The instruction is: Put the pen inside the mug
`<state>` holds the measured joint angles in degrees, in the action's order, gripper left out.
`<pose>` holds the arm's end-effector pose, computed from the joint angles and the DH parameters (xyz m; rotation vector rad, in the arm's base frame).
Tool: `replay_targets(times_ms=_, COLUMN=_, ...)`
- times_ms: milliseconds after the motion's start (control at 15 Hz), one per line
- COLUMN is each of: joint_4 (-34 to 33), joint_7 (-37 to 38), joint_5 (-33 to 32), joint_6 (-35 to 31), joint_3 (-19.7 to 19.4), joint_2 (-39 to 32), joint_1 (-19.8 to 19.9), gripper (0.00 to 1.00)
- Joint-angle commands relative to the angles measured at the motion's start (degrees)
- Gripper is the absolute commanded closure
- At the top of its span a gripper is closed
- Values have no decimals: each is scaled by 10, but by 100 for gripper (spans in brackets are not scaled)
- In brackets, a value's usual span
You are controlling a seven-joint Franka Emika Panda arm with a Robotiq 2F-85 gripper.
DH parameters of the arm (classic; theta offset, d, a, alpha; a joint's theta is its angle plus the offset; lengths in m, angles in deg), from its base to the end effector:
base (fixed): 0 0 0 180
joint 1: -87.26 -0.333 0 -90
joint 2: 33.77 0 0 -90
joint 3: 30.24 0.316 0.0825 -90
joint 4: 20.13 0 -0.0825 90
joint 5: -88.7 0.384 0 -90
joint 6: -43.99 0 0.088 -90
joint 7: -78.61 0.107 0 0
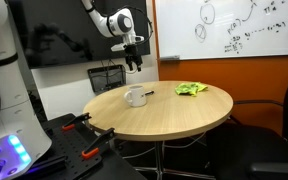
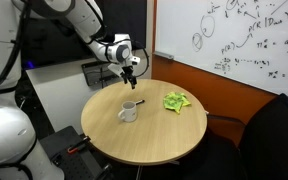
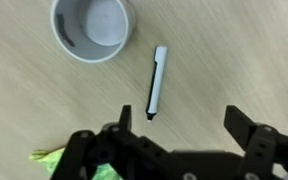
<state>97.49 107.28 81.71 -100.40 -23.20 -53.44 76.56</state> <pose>0.5773 0.1835 0.2828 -3.1136 0.1649 -0.2059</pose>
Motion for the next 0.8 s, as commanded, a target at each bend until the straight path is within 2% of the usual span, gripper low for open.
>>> replay_targets(times_ms=0, joint_4=-73, joint_7=-11, joint_5=10, joint_6=-25, joint_3=-27, joint_2=-79, joint_1=-17, gripper=0)
replay_targets(times_ms=333, joint_4=-166, joint_7=-43, joint_5=48, joint_6=7, joint_3=-34, joint_2=-178, joint_1=-11, gripper=0)
replay_targets(times_ms=733, joint_4=-229, joint_7=-56, joint_5=70, joint_6=45, joint_3=-46, joint_2=-243, joint_1=-14, gripper=0)
